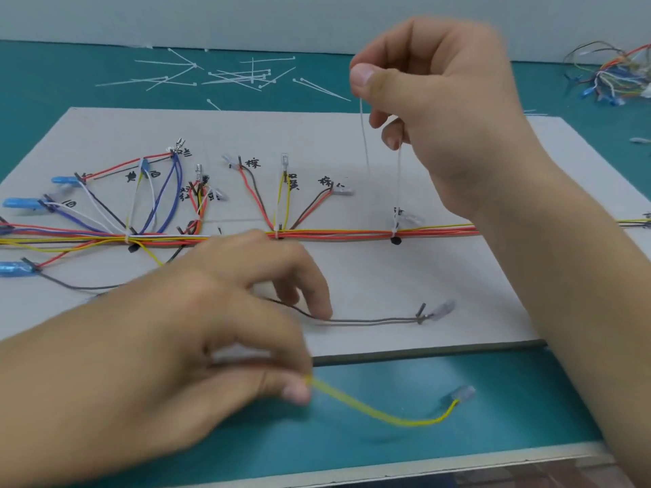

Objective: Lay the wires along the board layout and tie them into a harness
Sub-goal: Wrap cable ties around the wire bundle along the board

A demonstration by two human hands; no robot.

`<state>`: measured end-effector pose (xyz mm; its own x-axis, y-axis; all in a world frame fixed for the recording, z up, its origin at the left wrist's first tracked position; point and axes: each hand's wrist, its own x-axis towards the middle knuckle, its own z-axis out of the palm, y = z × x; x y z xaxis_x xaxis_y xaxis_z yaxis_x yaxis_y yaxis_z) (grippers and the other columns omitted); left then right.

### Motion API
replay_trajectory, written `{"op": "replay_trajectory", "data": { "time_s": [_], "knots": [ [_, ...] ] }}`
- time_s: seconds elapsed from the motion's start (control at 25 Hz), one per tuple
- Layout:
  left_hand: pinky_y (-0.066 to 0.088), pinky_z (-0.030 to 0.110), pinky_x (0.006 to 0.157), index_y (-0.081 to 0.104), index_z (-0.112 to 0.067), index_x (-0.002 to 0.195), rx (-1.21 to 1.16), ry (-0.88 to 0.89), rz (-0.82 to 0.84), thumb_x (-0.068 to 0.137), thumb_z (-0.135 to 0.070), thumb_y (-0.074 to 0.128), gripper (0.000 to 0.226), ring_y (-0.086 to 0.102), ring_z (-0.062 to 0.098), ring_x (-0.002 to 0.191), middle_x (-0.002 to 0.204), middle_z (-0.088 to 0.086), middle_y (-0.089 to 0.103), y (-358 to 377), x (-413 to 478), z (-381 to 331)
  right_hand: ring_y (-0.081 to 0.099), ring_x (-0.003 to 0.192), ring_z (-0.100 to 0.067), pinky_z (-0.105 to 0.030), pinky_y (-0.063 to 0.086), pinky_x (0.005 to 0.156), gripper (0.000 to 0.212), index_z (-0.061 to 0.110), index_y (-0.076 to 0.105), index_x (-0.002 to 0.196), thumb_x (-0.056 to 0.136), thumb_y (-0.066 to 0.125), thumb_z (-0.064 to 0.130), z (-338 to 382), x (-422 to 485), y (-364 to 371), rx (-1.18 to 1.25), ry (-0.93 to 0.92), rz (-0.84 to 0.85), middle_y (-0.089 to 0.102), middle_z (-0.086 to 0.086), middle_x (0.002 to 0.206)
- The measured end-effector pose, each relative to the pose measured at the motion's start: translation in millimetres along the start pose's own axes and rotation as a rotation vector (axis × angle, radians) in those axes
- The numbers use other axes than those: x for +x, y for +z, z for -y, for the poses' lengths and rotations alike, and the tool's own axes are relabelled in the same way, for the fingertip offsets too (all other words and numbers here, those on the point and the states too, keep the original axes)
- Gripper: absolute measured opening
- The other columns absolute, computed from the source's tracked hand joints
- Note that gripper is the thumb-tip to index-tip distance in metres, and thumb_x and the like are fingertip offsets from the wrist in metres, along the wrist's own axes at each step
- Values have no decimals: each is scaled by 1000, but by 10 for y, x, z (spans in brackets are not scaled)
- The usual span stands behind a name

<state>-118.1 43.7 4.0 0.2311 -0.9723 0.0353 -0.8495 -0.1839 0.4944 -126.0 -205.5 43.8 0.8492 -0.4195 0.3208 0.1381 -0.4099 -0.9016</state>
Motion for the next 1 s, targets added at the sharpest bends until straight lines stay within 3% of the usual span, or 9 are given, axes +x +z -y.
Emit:
{"op": "replay_trajectory", "data": {
  "time_s": [0.04,0.12,0.36,0.52,0.68,0.84,1.0],
  "knots": [
    [40,17,77,79,-38,83,-19,21,-208,86,-47,74,11,62,6,91,98,-17,62,-77,105,-18,58,62,-13,-19,45,57,8,13,70,86,92,70,7,4,4,-13,10,2,-1,67,0,77],
    [41,21,70,78,-35,82,-106,66,-293,89,-37,76,8,62,12,79,86,-12,61,-127,177,-35,57,62,-13,-20,45,58,7,13,70,87,91,70,8,8,8,-35,14,2,-4,67,-1,79],
    [40,22,59,81,-33,81,-160,-67,-310,87,-37,72,12,60,19,67,68,-8,61,-44,510,-54,57,64,-13,-27,44,58,2,10,71,91,92,70,10,1,13,-74,-16,22,-17,67,-9,83],
    [45,35,56,76,-28,72,-65,-91,-357,85,-34,70,16,57,16,62,63,-7,56,102,514,-70,56,62,-12,-21,45,58,5,13,70,86,91,70,10,8,17,-80,-18,12,-22,67,-3,80],
    [43,34,51,75,-26,71,-43,-67,-328,85,-30,69,15,55,14,62,64,-5,54,161,471,-84,56,60,-11,-19,44,56,7,13,70,85,90,69,9,21,12,-85,-19,-7,-17,67,0,78],
    [36,24,54,82,-26,96,-112,-7,-391,88,-20,72,13,55,12,60,67,-10,56,196,472,-68,55,60,-12,-19,44,56,6,12,70,85,90,69,9,27,3,-83,-18,-11,-20,67,0,78],
    [45,31,55,80,-30,98,-96,21,-346,92,-23,69,15,53,3,67,76,-13,60,221,545,-133,56,60,-11,-18,44,56,8,13,69,84,89,69,8,30,-10,-67,-20,-23,-12,67,1,77]
  ]
}}
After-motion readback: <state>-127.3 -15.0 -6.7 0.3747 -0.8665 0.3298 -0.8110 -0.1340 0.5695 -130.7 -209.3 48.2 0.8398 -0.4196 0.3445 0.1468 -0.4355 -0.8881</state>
